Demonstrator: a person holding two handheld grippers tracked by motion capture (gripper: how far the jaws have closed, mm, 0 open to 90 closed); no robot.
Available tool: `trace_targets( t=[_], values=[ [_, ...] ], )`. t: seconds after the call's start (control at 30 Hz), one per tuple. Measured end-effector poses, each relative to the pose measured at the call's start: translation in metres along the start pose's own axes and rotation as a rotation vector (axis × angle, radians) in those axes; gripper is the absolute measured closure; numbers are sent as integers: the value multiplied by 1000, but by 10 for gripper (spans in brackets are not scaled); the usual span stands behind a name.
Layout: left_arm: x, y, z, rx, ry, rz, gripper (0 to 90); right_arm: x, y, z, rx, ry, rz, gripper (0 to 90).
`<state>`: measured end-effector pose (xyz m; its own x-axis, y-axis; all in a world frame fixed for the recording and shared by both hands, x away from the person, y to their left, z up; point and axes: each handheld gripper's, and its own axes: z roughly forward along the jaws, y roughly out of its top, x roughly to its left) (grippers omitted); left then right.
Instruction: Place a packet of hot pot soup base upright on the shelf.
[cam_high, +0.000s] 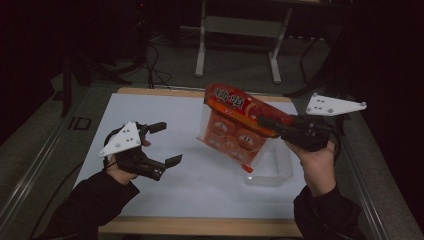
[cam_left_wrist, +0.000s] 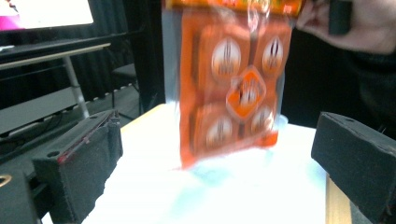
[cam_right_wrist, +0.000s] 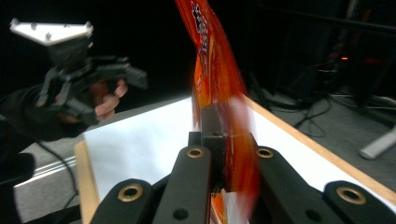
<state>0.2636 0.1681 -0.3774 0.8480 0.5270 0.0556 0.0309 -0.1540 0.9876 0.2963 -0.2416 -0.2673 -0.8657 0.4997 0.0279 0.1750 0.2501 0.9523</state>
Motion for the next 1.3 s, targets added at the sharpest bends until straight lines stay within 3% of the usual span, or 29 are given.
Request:
trace_targets(
  t=[0.13,0.4,0.53,0.57,0.63,0.67,0.73,0.83,1.0,1.3],
  values=[
    [1,-21,-6,-3,20,-24,28,-7,4,-13,-16,-46,5,900],
    [1,-64,-13,41,51,-66,29,-25,8,-37,-19,-156,19,900],
    [-1,-81,-14,53,60,-95,29,-32,6,-45,-21,-193,33,900],
    [-3,-92,-15,55,66,-114,29,-37,2,-48,-13,-219,38,900],
    [-3,-92,-15,55,66,-114,29,-39,0,-49,-12,-224,45,900],
    [-6,-103,-15,57,76,-113,29,-39,0,-49,-12,-224,45,900],
    [-8,-110,-15,57,83,-115,29,-47,-9,-51,-5,-246,61,900],
    [-10,-118,-14,60,84,-106,29,-54,-18,-50,2,-258,76,900],
    [-11,-125,-14,52,86,-125,29,-62,-34,-46,20,-276,98,900],
    [-7,-129,-18,37,100,-157,29,-72,-57,-31,38,-260,130,900]
  ],
)
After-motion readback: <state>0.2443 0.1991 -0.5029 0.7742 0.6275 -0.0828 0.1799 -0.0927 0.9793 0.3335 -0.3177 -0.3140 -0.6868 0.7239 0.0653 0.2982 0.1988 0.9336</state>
